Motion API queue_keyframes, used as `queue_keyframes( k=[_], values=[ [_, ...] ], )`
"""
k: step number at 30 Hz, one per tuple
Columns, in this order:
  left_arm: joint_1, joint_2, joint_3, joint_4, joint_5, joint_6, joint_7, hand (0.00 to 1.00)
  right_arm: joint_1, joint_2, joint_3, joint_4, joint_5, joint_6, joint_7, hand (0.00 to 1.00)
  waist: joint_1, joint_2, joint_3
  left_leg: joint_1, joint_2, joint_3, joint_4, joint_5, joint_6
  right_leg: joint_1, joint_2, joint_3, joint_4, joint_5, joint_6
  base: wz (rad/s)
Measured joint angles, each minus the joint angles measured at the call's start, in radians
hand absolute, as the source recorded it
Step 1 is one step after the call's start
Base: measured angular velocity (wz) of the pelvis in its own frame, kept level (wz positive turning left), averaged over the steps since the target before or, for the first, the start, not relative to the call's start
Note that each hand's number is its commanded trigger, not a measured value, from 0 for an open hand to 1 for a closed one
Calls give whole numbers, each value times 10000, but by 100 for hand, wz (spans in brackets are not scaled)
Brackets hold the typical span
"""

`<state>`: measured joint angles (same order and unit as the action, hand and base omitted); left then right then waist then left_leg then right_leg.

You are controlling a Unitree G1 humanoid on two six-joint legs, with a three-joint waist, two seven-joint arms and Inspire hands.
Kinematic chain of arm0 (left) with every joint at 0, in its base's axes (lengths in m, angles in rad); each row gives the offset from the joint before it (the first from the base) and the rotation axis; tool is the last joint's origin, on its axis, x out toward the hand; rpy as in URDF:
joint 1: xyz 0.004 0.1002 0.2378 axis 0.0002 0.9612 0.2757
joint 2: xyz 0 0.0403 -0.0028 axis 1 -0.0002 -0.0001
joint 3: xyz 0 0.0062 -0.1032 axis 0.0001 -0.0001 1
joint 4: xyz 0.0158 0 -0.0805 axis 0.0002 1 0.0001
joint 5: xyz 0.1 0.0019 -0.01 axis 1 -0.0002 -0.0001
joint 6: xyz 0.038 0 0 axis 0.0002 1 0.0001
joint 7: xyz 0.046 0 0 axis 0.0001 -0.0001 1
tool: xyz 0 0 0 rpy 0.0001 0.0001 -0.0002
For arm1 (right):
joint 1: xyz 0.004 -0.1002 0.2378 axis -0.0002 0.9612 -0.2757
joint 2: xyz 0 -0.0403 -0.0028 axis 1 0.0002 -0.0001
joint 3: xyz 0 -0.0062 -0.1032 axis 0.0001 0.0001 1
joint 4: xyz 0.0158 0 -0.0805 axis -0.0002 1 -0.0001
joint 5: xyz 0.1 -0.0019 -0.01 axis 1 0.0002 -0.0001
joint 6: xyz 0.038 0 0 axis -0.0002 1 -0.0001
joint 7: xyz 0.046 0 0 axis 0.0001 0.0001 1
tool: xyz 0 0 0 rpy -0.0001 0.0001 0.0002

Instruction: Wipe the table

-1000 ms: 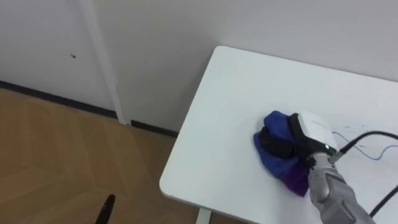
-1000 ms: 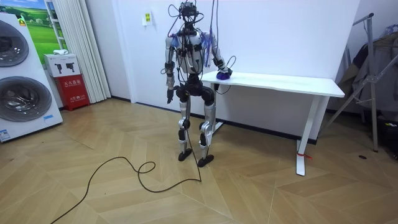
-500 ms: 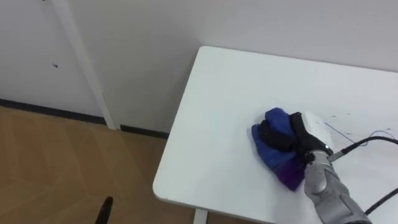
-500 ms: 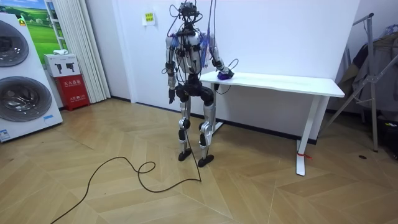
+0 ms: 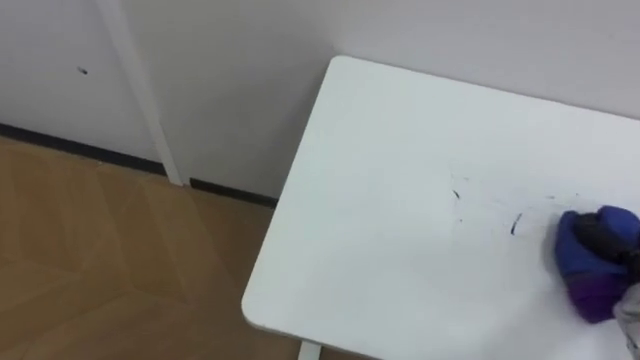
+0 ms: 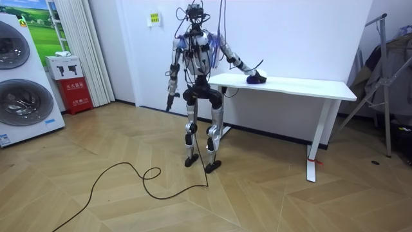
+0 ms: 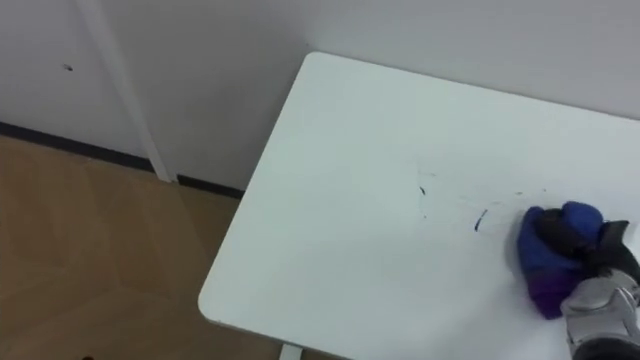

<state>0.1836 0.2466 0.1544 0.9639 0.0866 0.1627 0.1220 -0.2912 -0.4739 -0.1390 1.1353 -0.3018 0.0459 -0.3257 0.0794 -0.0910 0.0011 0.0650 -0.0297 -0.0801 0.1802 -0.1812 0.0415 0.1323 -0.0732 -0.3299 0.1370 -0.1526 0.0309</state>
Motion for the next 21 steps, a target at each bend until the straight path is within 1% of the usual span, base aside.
queue_keyframes(
  k=[2,3,4,5,6,7,8,9,10,11,12,13,14,15,16,17,18,19,20,21],
  values=[
    [-299,-11,-203,29,-169,-6,10,0,-14,26,185,-104,-145,38,3,100,59,10,45,-8,-2,3,3,-4,-7,19,2,49,5,0,0,-6],
    [-442,-47,-349,32,-188,-15,6,0,-28,123,422,-268,-305,171,-5,100,80,17,48,-4,-4,20,0,-7,-12,37,-1,48,11,0,0,-9],
    [-509,-62,-426,49,-191,-15,3,0,-36,206,478,-407,-453,285,0,100,96,20,46,-1,1,36,-8,-13,-20,35,0,52,28,-1,1,-19],
    [-735,-101,-598,202,-188,-16,-37,0,-41,346,798,-784,-731,574,28,100,136,32,44,27,11,125,-35,-22,-35,16,16,119,63,-1,2,-37],
    [-932,-210,-663,430,-183,-35,-63,0,-46,521,1212,-1340,-1128,890,134,100,245,80,38,75,11,254,-49,-42,-63,-55,51,300,156,2,-4,-54],
    [-1079,-326,-810,578,-171,-29,-79,0,-55,757,1727,-2090,-1675,1289,376,100,363,112,16,100,71,410,-47,-50,-82,-132,77,364,231,21,-52,-50],
    [-1135,-391,-852,630,-170,-34,-119,0,-67,884,2047,-2557,-1999,1468,542,100,412,122,11,94,101,478,-44,-51,-95,-180,89,390,273,27,-64,-39],
    [-1268,-473,-988,935,-170,-60,-220,0,-179,1163,2811,-3440,-2464,1718,928,100,555,126,8,73,157,552,-45,-28,-135,-300,116,408,400,36,-97,-21],
    [-1349,-502,-1010,1071,-162,-60,-245,0,-347,1341,3249,-3820,-2670,1861,1133,100,630,126,8,56,182,571,-45,-10,-165,-353,138,400,441,39,-123,-13],
    [-1420,-542,-1010,1253,-156,-14,-248,0,-933,1782,4093,-4258,-3116,1957,1524,100,700,128,10,17,216,562,-34,26,-223,-405,165,336,477,30,-195,4],
    [-1414,-566,-1015,1258,-136,35,-253,0,-1581,2245,4681,-4388,-3248,1911,1926,100,901,147,18,-26,246,506,7,49,-260,-436,199,270,474,32,-229,13],
    [-1435,-571,-1024,1254,-119,39,-255,0,-1907,2419,4837,-4358,-3247,1847,2134,100,995,150,20,-26,257,460,34,67,-286,-453,225,267,463,36,-246,29],
    [-1472,-575,-1040,1211,-116,39,-261,0,-2437,2550,5038,-4264,-3227,1590,2439,100,1337,163,38,-89,253,328,83,102,-315,-459,232,167,434,38,-255,47],
    [-1390,-540,-1047,1203,-132,43,-258,0,-2889,2566,5111,-3753,-3207,1306,2542,100,1675,191,40,-105,223,138,84,124,-316,-402,208,-74,353,38,-256,57],
    [-1273,-495,-1060,1171,-136,41,-256,0,-3113,2566,5102,-3447,-3115,1189,2545,100,1795,189,36,-112,201,33,84,135,-308,-325,188,-201,295,37,-254,73],
    [-953,-366,-1117,1160,-52,49,-239,0,-3318,2538,5048,-3012,-2888,1175,2544,100,1870,183,33,-142,157,-279,79,160,-294,-216,139,-508,288,33,-248,81],
    [-560,-248,-1112,1150,55,100,-173,0,-3220,2488,4821,-2770,-2736,1166,2530,100,1858,176,31,-187,137,-588,102,167,-280,-109,97,-801,274,27,-238,80],
    [-372,-202,-1112,1149,73,135,-154,0,-3105,2451,4641,-2629,-2566,1145,2507,100,1853,169,31,-204,105,-692,106,172,-271,-64,76,-905,276,24,-234,68],
    [-4,-136,-1093,1117,279,205,-161,0,-2881,2333,4366,-1995,-2337,991,2395,100,1850,172,36,-215,24,-877,108,188,-242,3,22,-1095,275,18,-224,60],
    [301,-122,-981,1052,577,250,-175,0,-2440,2207,3875,-1439,-2101,815,2286,100,1822,164,33,-219,-48,-1007,109,216,-196,87,-44,-1269,276,5,-202,54]
  ],
)
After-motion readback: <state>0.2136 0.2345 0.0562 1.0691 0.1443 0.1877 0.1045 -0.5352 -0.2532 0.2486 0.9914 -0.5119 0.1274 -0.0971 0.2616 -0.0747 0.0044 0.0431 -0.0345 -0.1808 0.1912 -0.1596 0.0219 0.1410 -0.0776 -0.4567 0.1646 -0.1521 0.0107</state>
